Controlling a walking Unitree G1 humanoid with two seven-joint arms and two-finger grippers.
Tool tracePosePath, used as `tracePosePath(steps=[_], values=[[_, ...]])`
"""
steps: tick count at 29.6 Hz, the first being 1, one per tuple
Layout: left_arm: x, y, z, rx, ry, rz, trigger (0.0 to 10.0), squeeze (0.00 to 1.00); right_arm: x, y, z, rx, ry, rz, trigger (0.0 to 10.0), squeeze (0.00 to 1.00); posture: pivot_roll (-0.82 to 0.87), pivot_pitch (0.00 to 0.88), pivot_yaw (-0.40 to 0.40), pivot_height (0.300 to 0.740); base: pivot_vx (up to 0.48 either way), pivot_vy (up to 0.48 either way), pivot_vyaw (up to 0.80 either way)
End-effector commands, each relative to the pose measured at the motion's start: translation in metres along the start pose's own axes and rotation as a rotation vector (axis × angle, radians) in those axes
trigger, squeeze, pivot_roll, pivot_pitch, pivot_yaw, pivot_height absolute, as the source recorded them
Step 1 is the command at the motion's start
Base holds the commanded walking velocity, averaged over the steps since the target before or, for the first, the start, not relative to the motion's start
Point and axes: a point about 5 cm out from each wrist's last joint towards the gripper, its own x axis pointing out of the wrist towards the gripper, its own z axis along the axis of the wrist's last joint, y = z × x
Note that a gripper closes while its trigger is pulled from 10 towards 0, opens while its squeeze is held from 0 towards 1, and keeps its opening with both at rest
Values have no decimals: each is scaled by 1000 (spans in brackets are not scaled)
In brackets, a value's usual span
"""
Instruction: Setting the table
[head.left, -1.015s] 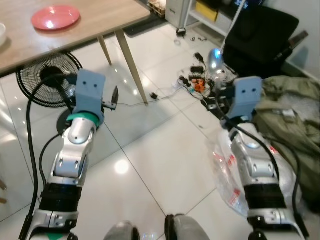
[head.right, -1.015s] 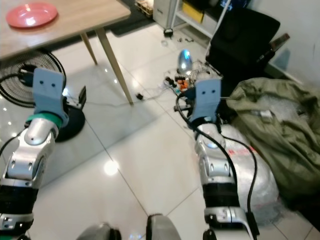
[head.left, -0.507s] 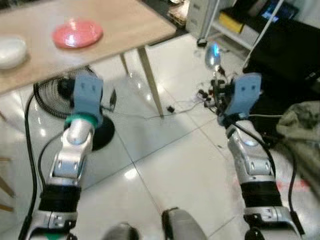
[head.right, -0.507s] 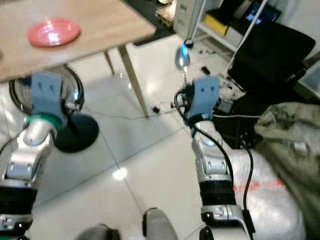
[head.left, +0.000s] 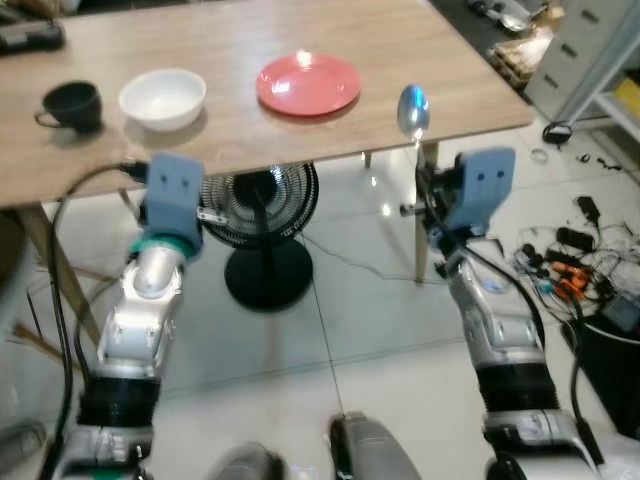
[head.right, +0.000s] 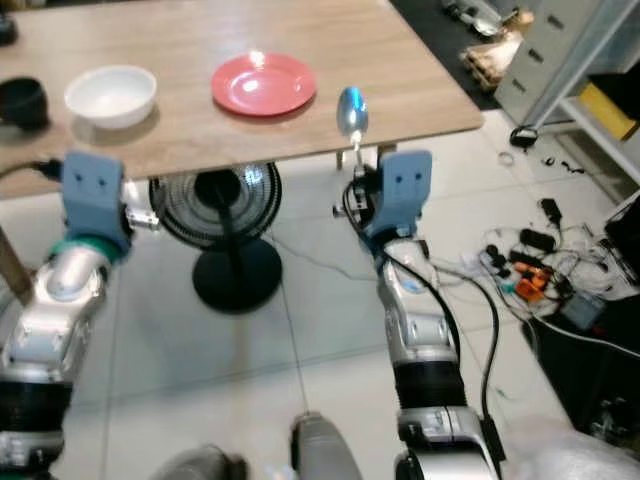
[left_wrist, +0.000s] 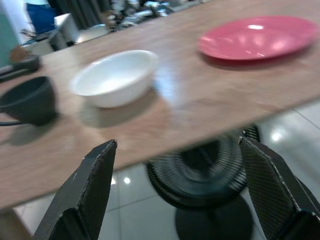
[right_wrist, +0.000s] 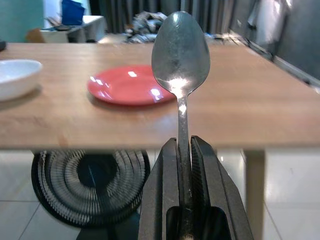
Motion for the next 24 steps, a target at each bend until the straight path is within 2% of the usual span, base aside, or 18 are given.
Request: tracePosePath(steps=[1, 6, 13, 16, 20, 24], values=[[-3, 6, -5, 16, 21, 19, 10000, 0, 1, 7, 2, 36, -18, 21, 10000, 0, -28, 59, 37, 740, 480, 0, 0], [-2, 8, -4, 18, 18, 24, 10000, 0, 1, 14, 11, 90, -64, 75, 10000, 0, -25, 62, 42, 740, 480, 0, 0], [-1, 11, -3, 20, 15, 31, 10000, 0, 3, 17, 12, 66, -64, 79, 10000, 0, -22, 63, 40, 740, 480, 0, 0], [-1, 12, -3, 21, 14, 35, 10000, 0, 7, 14, 12, 37, -47, 30, 10000, 0, -21, 64, 38, 740, 480, 0, 0], [-1, 12, -3, 16, 19, 33, 10000, 0, 10, -3, 11, -5, -25, -93, 10000, 0, -24, 67, 38, 740, 443, 0, 0], [-1, 11, -3, 8, 26, 26, 10000, 0, 10, -9, 9, -38, 0, -122, 10000, 0, -25, 68, 37, 740, 250, 0, 0]])
